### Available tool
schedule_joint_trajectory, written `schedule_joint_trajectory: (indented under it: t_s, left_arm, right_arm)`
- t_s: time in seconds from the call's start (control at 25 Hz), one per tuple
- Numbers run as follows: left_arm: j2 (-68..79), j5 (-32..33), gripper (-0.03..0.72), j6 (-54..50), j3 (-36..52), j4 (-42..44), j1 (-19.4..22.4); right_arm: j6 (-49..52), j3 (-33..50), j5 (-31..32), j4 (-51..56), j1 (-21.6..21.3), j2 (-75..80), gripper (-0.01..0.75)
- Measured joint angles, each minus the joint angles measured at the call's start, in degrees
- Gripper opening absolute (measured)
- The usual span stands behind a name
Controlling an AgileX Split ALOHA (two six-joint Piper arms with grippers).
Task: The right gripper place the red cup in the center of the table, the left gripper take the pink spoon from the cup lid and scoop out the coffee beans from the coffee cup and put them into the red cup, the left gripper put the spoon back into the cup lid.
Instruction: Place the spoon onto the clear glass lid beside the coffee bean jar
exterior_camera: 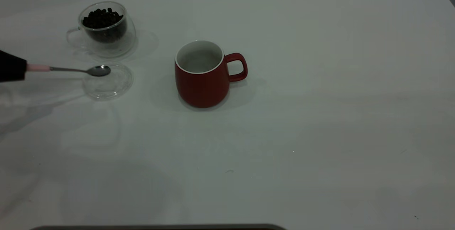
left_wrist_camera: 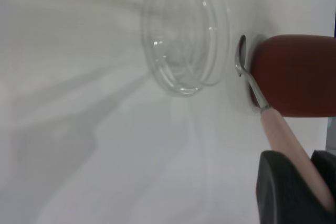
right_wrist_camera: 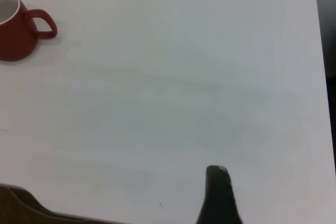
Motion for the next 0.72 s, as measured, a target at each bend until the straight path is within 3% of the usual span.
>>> schedule_joint_trajectory:
  t_s: [0.72]
  left_arm:
    - [8.09,-0.83,0.125,5.58,-2.33,-7.8,-1.29]
  right_arm:
    - [0.0,0.0,0.0,0.0,0.0,0.0,0.591]
